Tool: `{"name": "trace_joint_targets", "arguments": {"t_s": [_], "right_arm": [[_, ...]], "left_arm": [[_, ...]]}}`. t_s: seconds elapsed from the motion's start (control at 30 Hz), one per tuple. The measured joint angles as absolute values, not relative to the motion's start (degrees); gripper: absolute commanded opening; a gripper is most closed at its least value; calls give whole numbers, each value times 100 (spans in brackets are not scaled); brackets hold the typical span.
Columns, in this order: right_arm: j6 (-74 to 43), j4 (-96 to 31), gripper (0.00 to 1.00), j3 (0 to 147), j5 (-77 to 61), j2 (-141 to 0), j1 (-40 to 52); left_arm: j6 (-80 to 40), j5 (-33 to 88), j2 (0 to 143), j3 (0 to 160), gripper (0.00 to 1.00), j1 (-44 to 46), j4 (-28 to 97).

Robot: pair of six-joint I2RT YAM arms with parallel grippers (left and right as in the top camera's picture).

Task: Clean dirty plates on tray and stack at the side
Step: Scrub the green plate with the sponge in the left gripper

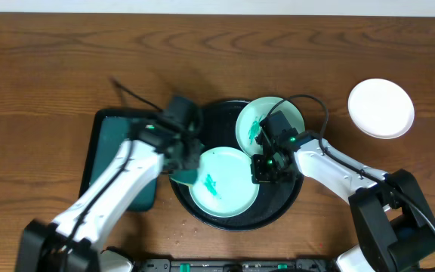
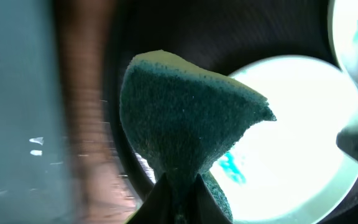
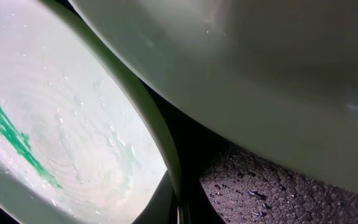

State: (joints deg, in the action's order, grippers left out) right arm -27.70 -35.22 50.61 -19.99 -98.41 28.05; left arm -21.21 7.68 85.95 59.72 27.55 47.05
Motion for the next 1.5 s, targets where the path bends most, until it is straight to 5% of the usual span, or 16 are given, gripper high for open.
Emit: {"name": "trace_joint_targets", "arguments": {"t_s": [0.37,0.83,1.5], "right_arm": [[-2773,-3529,1,5061,-2001,-9841,2805],[-2812,-3627,1,5087,-2016,-9854,2808],[-2856,-3590,1,5111,-2187,-9900,2897]], "left_arm": [[-2519,1197,9922,5972,7,3776,3935],[-2939,1634,10175,5994,7,3691,3105],[-3068,567,10169,6283,7,2762,4727]]}}
